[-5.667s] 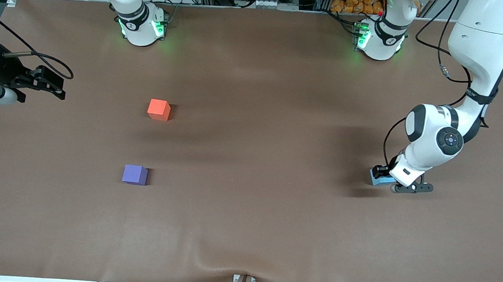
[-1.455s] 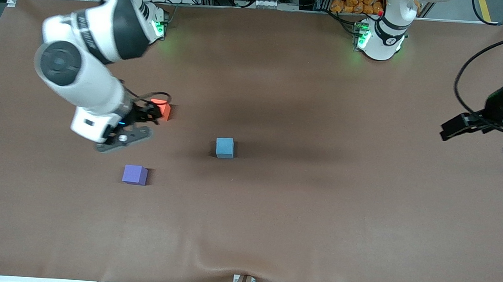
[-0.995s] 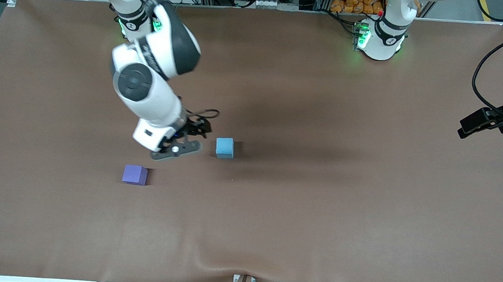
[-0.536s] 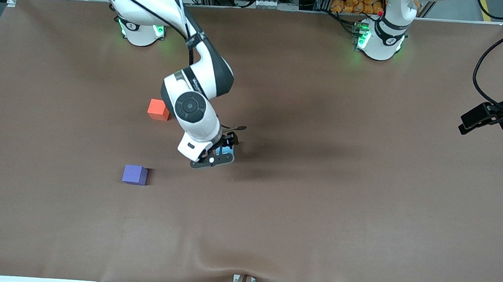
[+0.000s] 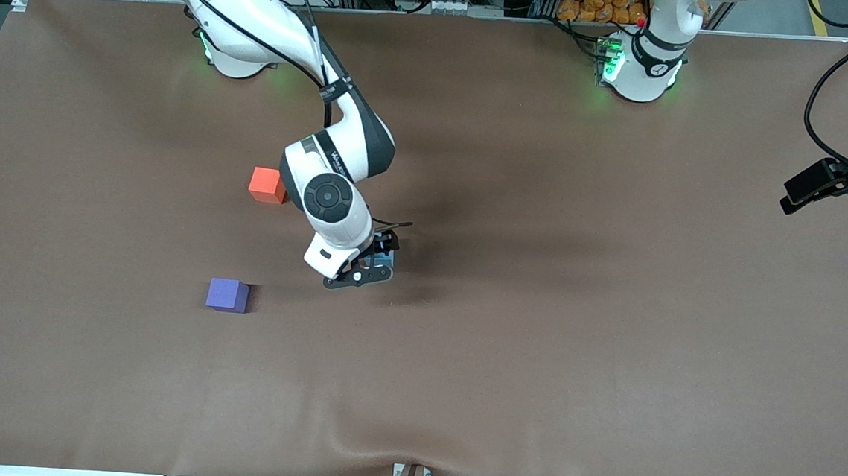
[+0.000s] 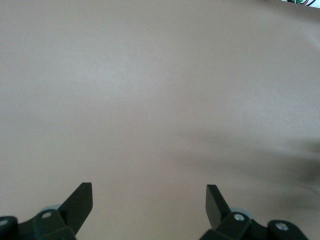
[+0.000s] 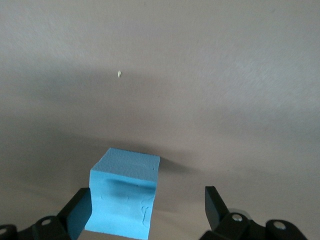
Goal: Place blue block between orange and purple blocks
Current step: 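Carry the blue block with the right gripper between orange and purple blocks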
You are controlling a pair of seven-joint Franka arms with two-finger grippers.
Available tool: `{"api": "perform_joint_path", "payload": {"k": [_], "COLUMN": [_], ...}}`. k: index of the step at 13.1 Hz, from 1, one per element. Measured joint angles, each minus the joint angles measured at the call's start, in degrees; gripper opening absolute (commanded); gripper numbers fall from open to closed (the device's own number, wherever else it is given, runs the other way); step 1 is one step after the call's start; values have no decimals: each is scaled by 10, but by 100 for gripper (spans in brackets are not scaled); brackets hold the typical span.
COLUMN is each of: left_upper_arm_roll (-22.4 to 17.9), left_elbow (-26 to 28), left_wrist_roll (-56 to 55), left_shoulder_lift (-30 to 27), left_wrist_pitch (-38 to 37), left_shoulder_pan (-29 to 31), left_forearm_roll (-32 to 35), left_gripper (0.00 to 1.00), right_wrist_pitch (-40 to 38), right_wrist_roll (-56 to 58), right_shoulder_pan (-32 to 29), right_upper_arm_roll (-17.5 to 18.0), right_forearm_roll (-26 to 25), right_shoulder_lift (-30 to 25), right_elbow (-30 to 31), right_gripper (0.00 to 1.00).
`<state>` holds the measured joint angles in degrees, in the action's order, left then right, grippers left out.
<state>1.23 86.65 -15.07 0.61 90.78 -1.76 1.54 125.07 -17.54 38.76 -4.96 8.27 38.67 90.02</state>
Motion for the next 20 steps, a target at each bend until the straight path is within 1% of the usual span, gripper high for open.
{"api": "perform_joint_path", "payload": {"k": [3, 5, 6, 7, 8, 9, 11, 13, 15, 18, 20], "left_upper_arm_roll": [0, 0, 0, 0, 0, 0, 0, 0, 0, 1, 1], "left_elbow": [13, 16, 17, 19, 20, 20, 20, 21, 21, 21, 21], "left_wrist_roll": [0, 0, 0, 0, 0, 0, 0, 0, 0, 0, 0], "left_shoulder_lift": [-11, -14, -14, -14, -14, -14, -14, -14, -14, -14, -14], "left_wrist_pitch": [0, 0, 1, 2, 2, 2, 3, 3, 3, 3, 3], "left_shoulder_pan": [0, 0, 0, 0, 0, 0, 0, 0, 0, 0, 0], "left_forearm_roll": [0, 0, 0, 0, 0, 0, 0, 0, 0, 0, 0], "left_gripper": [100, 100, 100, 100, 100, 100, 100, 100, 100, 100, 100], "right_wrist_pitch": [7, 21, 38, 60, 77, 85, 86, 71, 27, -56, -75], "right_wrist_roll": [-29, -35, -35, -35, -35, -35, -36, -38, -41, -33, -18], "right_shoulder_pan": [19, 25, 25, 25, 25, 25, 24, 22, 5, -62, -106], "right_upper_arm_roll": [1, 1, 1, 1, 1, 0, -2, -7, -12, -15, -16], "right_forearm_roll": [16, 17, 17, 17, 17, 17, 17, 18, 18, 18, 18], "right_shoulder_lift": [10, 16, 20, 24, 26, 27, 25, 13, -26, -111, -153], "right_elbow": [0, 6, 13, 23, 32, 38, 40, 36, 28, 26, 51], "right_gripper": [100, 100, 83, 56, 39, 29, 20, 20, 20, 20, 20]}}
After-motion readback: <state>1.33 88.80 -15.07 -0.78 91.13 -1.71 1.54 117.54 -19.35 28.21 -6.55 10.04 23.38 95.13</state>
